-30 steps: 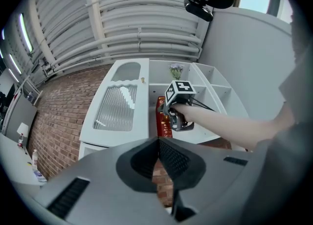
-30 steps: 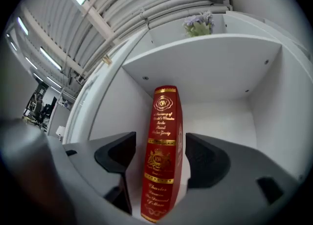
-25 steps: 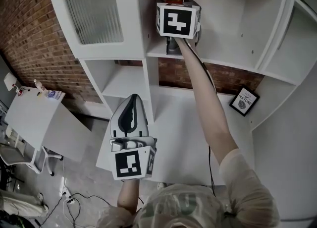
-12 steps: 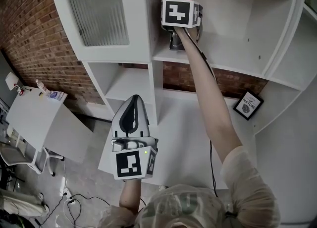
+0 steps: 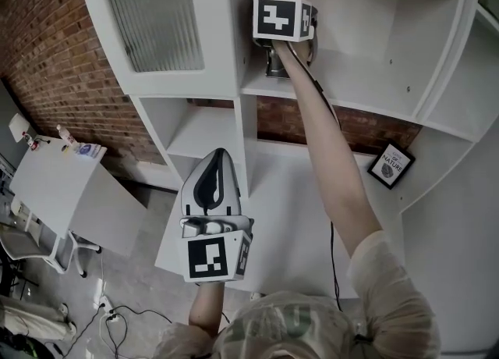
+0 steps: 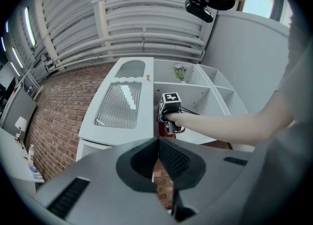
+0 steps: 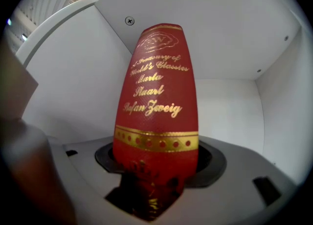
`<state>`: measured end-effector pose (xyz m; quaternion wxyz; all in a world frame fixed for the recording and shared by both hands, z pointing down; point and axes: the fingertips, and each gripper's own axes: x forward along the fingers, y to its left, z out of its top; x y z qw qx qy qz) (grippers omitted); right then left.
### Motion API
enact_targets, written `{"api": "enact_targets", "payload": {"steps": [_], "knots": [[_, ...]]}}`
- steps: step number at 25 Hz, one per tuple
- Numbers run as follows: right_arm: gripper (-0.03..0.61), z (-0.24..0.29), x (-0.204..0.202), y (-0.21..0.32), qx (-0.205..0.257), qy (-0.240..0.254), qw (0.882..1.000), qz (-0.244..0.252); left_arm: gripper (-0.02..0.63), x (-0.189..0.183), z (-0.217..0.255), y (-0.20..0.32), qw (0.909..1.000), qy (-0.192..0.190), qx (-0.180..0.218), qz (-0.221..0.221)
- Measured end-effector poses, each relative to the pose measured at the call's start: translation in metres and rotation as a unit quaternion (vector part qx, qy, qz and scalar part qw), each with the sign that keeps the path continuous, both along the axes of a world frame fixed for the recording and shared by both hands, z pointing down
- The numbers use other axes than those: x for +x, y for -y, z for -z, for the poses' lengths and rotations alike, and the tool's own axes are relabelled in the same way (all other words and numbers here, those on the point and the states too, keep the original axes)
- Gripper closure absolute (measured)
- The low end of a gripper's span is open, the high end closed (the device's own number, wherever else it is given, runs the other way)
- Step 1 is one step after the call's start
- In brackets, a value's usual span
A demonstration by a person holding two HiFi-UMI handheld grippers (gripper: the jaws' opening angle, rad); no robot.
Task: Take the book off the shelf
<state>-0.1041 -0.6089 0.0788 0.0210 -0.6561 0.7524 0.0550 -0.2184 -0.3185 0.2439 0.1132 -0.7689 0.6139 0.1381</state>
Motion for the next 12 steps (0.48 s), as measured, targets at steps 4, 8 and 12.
{"api": "enact_targets", "payload": {"steps": [4,8,12], "knots": [[0.295,-0.007,0.006,0.001,-0.009,0.007,1.000,-0.003,0.601,-0.004,0.005,-0.006,0.9999,-0.012,0.006,0.001],[0.308,-0.016,0.013,-0.010,-0.028,-0.001,1.000,0.004,0.601,-0.009,-0.002,-0.013,0.9999,-0.008,-0.008,0.007],[0.314,-0.016,0.019,-0.041,-0.026,0.012,1.000,0.005,0.601,-0.005,-0.001,-0.018,0.9999,-0.007,-0.013,0.004]]}}
